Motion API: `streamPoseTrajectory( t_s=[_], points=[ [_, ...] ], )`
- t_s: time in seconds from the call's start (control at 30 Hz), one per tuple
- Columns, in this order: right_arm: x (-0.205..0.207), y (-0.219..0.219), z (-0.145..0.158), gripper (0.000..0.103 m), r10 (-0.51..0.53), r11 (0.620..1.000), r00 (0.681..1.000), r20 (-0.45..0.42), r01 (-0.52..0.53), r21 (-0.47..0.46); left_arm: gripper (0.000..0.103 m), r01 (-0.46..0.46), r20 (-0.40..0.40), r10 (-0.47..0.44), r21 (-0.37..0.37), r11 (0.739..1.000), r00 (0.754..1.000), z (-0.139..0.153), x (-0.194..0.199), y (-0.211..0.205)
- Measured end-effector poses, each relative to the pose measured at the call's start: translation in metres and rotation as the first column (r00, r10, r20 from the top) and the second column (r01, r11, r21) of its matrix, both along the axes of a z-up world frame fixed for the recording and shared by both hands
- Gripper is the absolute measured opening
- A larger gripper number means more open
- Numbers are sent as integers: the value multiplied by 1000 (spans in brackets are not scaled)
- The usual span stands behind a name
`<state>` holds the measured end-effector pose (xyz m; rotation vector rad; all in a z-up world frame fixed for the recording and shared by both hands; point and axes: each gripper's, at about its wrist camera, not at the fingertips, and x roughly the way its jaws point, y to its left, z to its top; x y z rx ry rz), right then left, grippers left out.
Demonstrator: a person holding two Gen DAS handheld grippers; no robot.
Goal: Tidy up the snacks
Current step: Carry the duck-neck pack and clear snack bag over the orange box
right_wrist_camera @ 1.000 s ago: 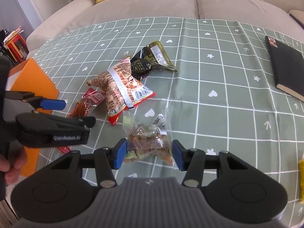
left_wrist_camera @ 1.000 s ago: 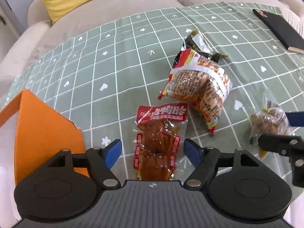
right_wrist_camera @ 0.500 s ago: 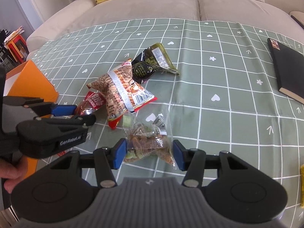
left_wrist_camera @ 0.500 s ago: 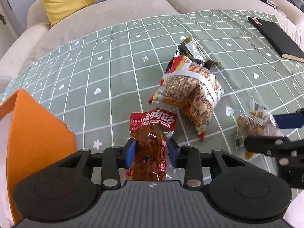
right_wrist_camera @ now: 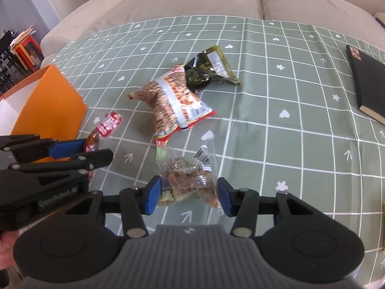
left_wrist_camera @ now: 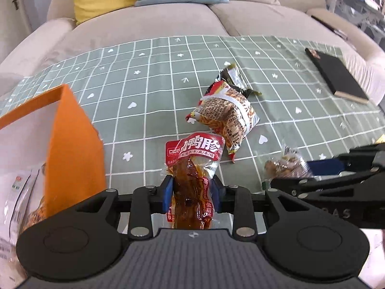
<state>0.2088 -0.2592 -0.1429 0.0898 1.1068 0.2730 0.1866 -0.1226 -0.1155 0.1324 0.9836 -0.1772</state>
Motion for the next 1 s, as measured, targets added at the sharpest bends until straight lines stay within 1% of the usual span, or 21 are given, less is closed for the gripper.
streamPoseTrajectory(
  t_s=[0.13, 0.3, 0.43, 0.63, 0.7, 0.77, 0.9, 1.0],
  points=[
    [-12, 2, 7, 48, 12, 1000, 1000, 8, -12, 13, 36, -16, 4, 16, -44, 999, 1000, 11, -15, 8],
    [-25, -1, 21, 48, 8, 998, 999, 32, -10, 63, 36, -15, 19, 17, -91, 996, 1000, 32, -33, 19],
    [-36, 3, 40, 48, 7, 994, 994, 107, -19, 106, 36, -12, 58, 20, -137, 990, 998, 55, -46, 33],
    [-48, 22, 66, 48, 9, 978, 981, 195, -50, 204, 36, -31, 110, 55, -208, 978, 992, 86, -59, 64],
    [-49, 31, 76, 47, 6, 969, 978, 210, -58, 241, 36, -53, 118, 82, -228, 972, 990, 95, -61, 78],
    [-49, 43, 85, 47, 11, 965, 975, 223, -69, 254, 36, -81, 131, 115, -241, 967, 985, 104, -62, 94],
    [-45, 75, 102, 47, 60, 961, 966, 251, -124, 246, 36, -138, 166, 188, -274, 952, 968, 122, -61, 130],
    [-39, 105, 113, 47, 116, 956, 956, 269, -181, 230, 36, -184, 189, 240, -273, 944, 952, 132, -56, 162]
  ],
)
